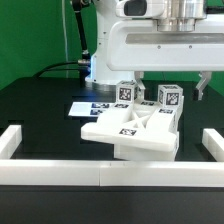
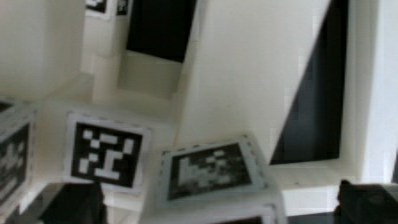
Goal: Assemble chair
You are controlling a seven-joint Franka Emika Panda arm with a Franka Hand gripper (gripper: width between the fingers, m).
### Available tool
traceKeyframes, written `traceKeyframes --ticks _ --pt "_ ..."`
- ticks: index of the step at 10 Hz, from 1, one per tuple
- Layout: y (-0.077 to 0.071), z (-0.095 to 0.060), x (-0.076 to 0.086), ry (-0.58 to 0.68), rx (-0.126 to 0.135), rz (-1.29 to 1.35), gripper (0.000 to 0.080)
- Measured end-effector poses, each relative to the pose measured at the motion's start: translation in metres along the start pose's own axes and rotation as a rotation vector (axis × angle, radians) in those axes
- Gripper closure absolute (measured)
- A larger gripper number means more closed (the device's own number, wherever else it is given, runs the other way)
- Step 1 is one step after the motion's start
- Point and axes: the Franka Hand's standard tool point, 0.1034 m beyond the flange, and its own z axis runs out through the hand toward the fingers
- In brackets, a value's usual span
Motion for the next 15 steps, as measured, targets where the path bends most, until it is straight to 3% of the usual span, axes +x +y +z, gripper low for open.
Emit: traceKeyframes --ticks 3,5,6,7,15 --pt "0.0014 0.0 0.0001 0.0 -0.001 -0.115 0.0151" --pt "0.0015 0.0 0.0002 0.0 -0.001 -0.112 0.0418" --pt "0.0015 0.0 0.0002 0.0 0.0 -0.098 0.0418" --pt "0.0017 0.0 0.0002 0.0 0.0 -0.092 0.0528" --pt "0.0008 0.0002 0.0 -0.001 0.001 0.437 0.0528"
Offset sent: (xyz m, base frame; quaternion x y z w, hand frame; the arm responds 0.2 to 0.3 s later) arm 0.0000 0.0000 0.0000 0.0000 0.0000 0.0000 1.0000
